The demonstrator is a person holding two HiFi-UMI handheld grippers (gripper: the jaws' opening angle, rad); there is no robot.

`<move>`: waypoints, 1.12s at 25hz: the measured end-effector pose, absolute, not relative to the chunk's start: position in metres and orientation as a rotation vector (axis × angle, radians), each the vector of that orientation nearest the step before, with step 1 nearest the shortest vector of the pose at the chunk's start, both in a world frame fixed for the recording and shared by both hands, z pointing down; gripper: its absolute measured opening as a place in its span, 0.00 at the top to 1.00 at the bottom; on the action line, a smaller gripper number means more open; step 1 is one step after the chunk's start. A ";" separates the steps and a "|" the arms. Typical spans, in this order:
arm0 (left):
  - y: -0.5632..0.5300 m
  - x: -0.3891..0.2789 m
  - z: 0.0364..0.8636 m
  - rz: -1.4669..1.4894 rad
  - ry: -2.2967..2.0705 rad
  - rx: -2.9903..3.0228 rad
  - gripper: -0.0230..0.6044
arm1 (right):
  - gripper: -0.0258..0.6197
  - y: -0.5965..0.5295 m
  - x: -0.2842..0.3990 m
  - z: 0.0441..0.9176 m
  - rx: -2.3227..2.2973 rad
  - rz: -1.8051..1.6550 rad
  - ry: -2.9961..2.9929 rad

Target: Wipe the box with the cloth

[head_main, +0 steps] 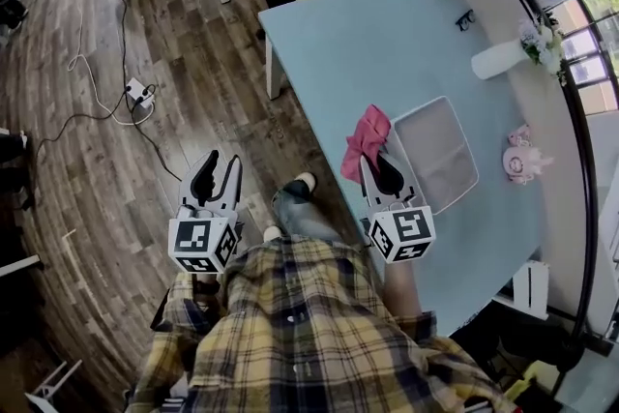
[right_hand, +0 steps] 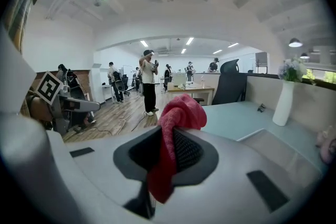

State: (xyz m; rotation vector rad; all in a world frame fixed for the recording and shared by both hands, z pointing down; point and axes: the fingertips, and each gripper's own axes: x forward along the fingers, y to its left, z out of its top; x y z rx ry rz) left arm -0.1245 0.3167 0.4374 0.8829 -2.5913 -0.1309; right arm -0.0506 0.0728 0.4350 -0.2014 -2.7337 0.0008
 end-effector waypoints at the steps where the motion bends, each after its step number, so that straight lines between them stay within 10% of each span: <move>1: 0.303 -0.136 0.433 -0.121 -2.589 0.912 0.73 | 0.88 0.060 -0.059 0.431 -0.177 0.005 -2.745; 28: -0.040 -0.161 0.410 0.189 -2.008 1.900 0.73 | 0.88 -0.154 0.057 0.425 0.937 0.324 -2.674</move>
